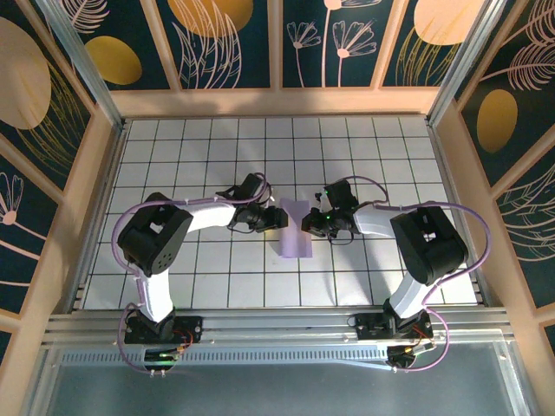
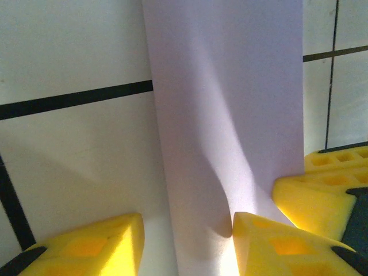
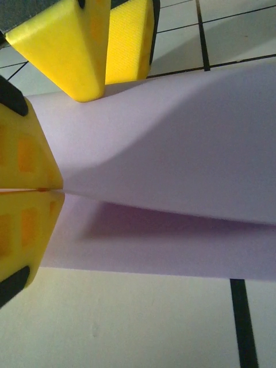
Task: Fold a paper plane with a square sheet of paper (fold left side to right side)
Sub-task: First fold in half a square sheet of paper at the center of the table.
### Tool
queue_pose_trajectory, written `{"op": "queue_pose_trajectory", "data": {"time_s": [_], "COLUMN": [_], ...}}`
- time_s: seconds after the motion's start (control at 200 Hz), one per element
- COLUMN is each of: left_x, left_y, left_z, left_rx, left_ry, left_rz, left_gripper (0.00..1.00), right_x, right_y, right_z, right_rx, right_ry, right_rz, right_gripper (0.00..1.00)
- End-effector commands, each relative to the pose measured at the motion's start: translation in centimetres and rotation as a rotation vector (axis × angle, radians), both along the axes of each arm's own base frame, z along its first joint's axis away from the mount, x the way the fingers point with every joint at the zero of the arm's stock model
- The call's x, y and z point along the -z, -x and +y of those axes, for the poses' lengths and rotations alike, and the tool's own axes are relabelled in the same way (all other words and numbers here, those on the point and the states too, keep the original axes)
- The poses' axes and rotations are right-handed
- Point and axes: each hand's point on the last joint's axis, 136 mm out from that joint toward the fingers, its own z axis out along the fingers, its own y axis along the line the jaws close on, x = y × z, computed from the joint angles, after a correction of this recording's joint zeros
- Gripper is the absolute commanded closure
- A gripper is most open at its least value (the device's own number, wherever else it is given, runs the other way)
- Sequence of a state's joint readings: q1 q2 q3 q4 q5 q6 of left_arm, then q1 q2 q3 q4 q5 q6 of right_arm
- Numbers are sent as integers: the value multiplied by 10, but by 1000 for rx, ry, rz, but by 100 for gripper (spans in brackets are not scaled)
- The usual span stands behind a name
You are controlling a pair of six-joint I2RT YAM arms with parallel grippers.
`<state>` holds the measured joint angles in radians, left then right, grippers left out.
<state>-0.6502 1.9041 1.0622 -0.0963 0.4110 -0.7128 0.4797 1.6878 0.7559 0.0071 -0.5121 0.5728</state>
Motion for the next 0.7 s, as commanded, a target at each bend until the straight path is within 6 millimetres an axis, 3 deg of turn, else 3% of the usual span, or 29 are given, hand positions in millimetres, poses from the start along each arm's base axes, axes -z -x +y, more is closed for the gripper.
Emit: {"op": "queue_pose_trajectory", "data": {"time_s": [0.0,0.155,0.295,0.47,0.696], "left_x": [31,40,42,46,56], "left_y": [15,19,21,25,30], "left_z": [4,9,10,7,3], "left_rx": [4,-20,-38,-47,-59], "left_ry": [-128,-172,-192,-203,-250], "left_rz": [60,83,91,113,137], "left_gripper": [55,55,54,53,52], "right_x": [-10,-21,-30,-45,-59], "right_y": [-7,-9,-11,-18,-23], "right_z": [1,-13,-39,-68,-78], "right_rx": [-9,15,65,139,183], "right_ry": [22,59,122,156,145], "right_rz": [-39,-72,-107,-156,-202], "right_gripper": [83,69,58,53,52]}}
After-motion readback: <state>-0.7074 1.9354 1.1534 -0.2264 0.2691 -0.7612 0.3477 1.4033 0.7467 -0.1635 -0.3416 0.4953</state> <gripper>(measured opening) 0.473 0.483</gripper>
